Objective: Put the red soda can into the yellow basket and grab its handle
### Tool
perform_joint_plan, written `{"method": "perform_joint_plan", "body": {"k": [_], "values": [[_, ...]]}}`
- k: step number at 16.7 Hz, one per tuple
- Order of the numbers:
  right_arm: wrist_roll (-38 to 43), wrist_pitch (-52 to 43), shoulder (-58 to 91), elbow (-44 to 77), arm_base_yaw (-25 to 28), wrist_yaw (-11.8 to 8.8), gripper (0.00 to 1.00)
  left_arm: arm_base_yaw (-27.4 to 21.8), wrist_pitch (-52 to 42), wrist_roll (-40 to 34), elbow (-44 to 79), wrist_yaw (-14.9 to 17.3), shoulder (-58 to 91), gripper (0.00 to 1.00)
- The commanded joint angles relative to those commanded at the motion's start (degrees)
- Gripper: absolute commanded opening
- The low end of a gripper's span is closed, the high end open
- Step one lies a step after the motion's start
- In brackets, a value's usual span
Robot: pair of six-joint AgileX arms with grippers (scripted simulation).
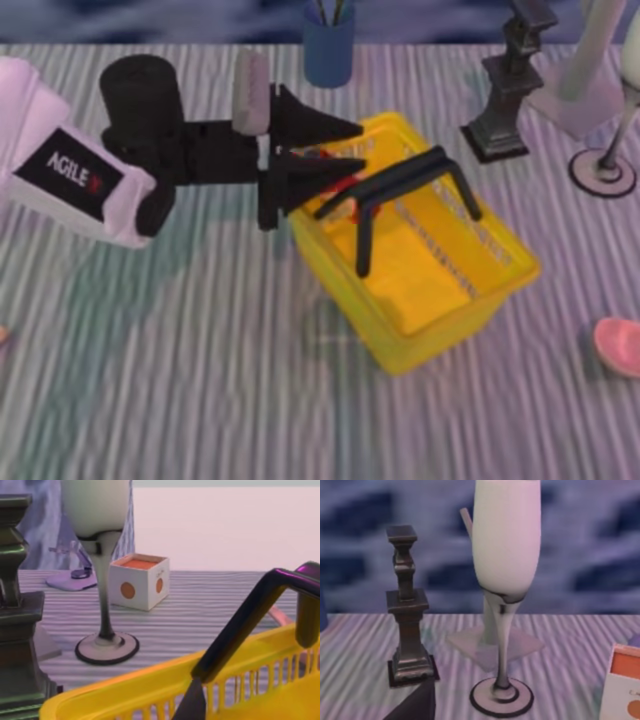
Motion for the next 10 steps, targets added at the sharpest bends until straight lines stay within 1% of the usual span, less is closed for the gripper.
{"method": "perform_joint_plan", "body": {"k": [4,5,10], "values": [[0.0,0.0,0.0,0.0,0.0,0.0,1.00,0.0,0.0,0.0,0.0,0.0,0.0,0.98],[0.0,0.0,0.0,0.0,0.0,0.0,1.00,0.0,0.0,0.0,0.0,0.0,0.0,1.00],[0.0,0.0,0.0,0.0,0.0,0.0,1.00,0.0,0.0,0.0,0.0,0.0,0.0,1.00]]}}
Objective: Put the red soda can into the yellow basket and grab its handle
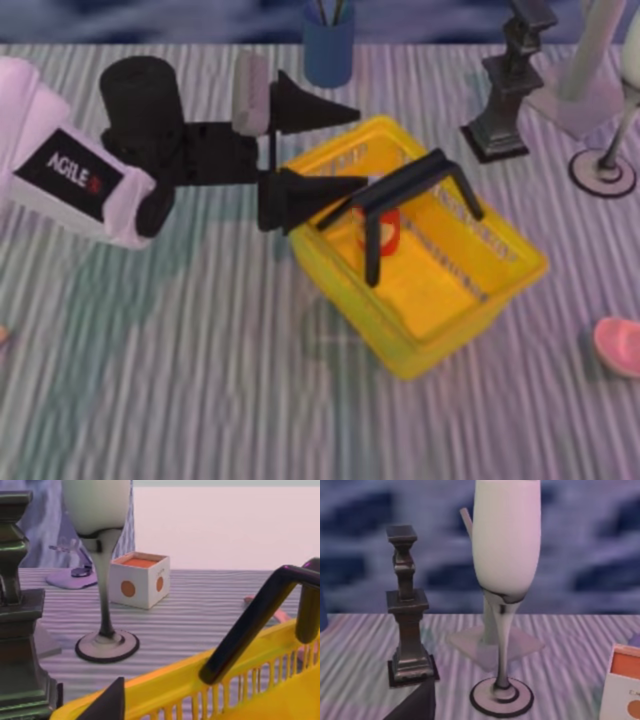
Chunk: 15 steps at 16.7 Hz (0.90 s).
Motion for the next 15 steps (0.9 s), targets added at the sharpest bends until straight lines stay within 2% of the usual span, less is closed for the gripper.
{"method": "perform_joint_plan", "body": {"k": [5,8,11,15], "values": [[0.3,-0.3,0.5,0.5,0.1,0.0,1.00,-0.1,-0.5,-0.1,-0.2,-0.4,-0.7,1.00],[3.4,-3.5,4.8,5.1,1.2,0.6,1.00,0.6,-3.3,-1.6,-3.0,-2.8,-4.4,1.00],[9.3,-9.8,13.6,13.9,3.0,1.8,1.00,1.9,-8.6,-4.0,-8.1,-7.6,-12.4,1.00],[20.0,-22.1,30.5,29.7,6.3,3.4,1.00,4.3,-16.8,-6.5,-16.1,-16.4,-28.1,1.00]]}}
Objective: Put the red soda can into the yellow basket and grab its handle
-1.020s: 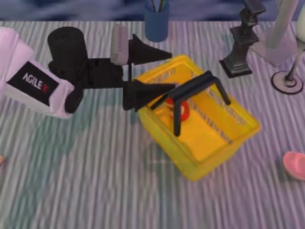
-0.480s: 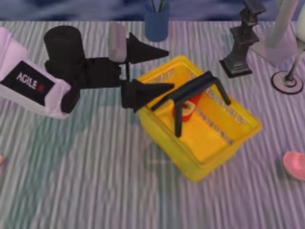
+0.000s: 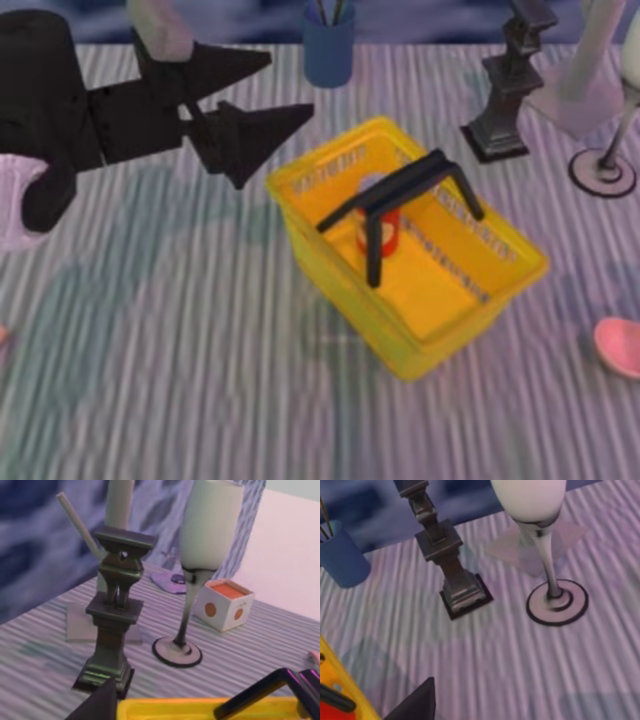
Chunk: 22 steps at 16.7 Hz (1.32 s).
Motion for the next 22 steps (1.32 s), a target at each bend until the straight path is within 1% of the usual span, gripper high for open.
{"method": "perform_joint_plan", "body": {"k": [3,7,12,15,18,20,22], "values": [[9.4,-11.2,15.5,13.8,3.1,0.8,1.00,2.2,-6.2,-0.9,-6.7,-8.0,-15.3,1.00],[22.8,-27.0,37.7,33.9,8.0,0.9,1.00,5.2,-14.1,-0.6,-15.6,-19.5,-37.9,1.00],[40.1,-45.4,65.0,60.5,14.9,0.1,1.00,9.0,-24.7,0.8,-27.8,-34.3,-66.4,1.00],[50.1,-54.3,79.3,75.6,19.4,-0.8,1.00,11.0,-31.4,1.8,-35.4,-42.2,-80.7,1.00],[59.1,-61.0,90.8,88.7,23.6,-1.8,1.00,12.7,-37.7,2.8,-42.8,-48.9,-92.4,1.00],[63.9,-64.1,96.6,95.4,25.9,-2.4,1.00,13.4,-41.1,3.4,-46.8,-52.2,-97.9,1.00],[67.6,-66.2,100.7,100.3,27.7,-2.8,1.00,14.0,-43.6,3.9,-49.8,-54.6,-101.7,1.00]]}}
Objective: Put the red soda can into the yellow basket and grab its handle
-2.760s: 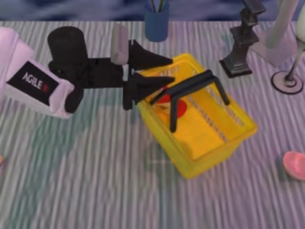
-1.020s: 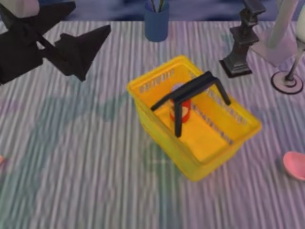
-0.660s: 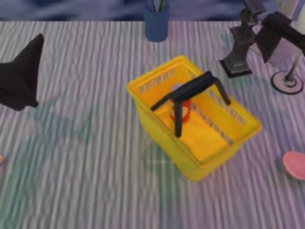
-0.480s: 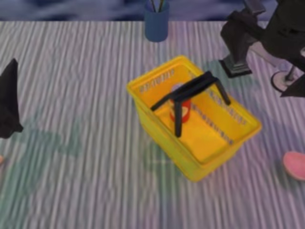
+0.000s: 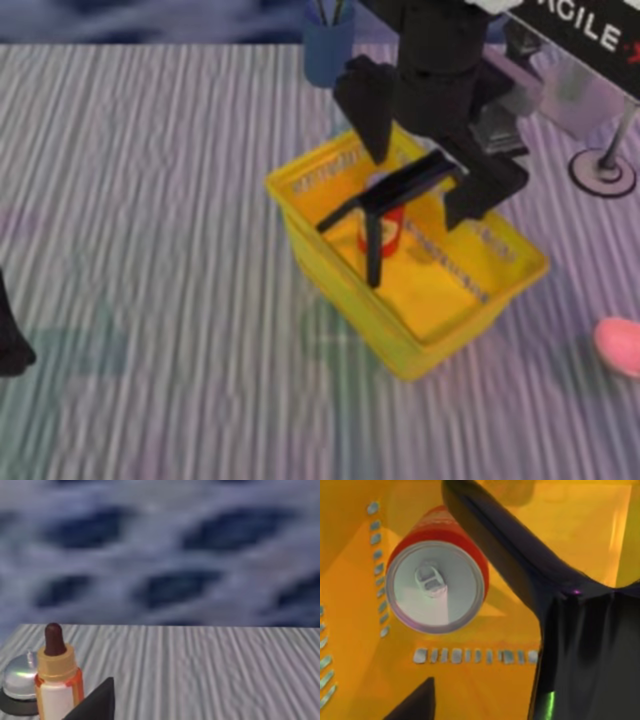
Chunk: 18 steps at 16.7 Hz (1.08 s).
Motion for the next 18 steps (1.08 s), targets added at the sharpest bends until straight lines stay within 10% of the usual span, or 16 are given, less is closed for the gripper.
{"method": "perform_joint_plan", "body": {"k": [18], "values": [[2.3,4.4,1.1,-3.9,1.2,-0.3,1.00,0.3,-1.6,0.3,-2.0,-1.4,-2.2,1.00]]}}
